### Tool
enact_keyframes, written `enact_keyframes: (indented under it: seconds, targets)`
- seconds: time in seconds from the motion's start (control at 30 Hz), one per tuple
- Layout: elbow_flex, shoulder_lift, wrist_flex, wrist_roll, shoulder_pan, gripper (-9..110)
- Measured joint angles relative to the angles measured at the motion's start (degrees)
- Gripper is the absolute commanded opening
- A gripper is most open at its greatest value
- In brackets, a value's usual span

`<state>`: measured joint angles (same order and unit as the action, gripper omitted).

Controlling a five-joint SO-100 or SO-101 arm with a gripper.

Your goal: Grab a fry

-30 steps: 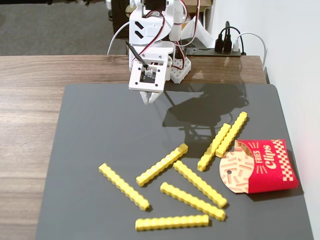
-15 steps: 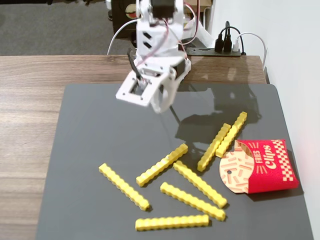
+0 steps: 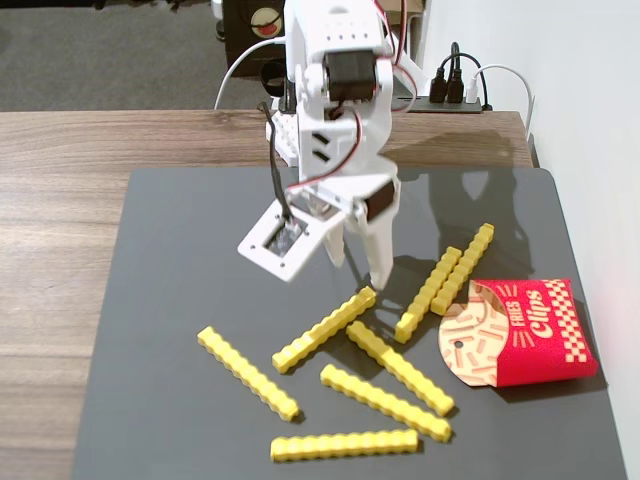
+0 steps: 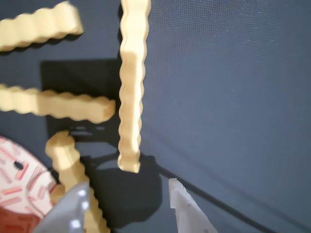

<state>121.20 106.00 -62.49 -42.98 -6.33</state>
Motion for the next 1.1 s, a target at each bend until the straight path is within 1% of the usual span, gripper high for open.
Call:
enact_keyframes:
  seconds: [0.23, 0.6, 0.8, 0.97, 1.1]
  targets:
    - [-1.1, -7.2, 3.3, 0.0, -1.4, 23]
    - [-2.1, -10.8, 5.5, 0.7, -2.5, 21]
    - [-2.2, -11.6, 6.2, 0.7, -2.3, 10]
    - [-2.2, -12.1, 6.6, 0.7, -2.2, 9]
    - [-2.2, -12.2, 7.1, 0.4, -2.3, 2]
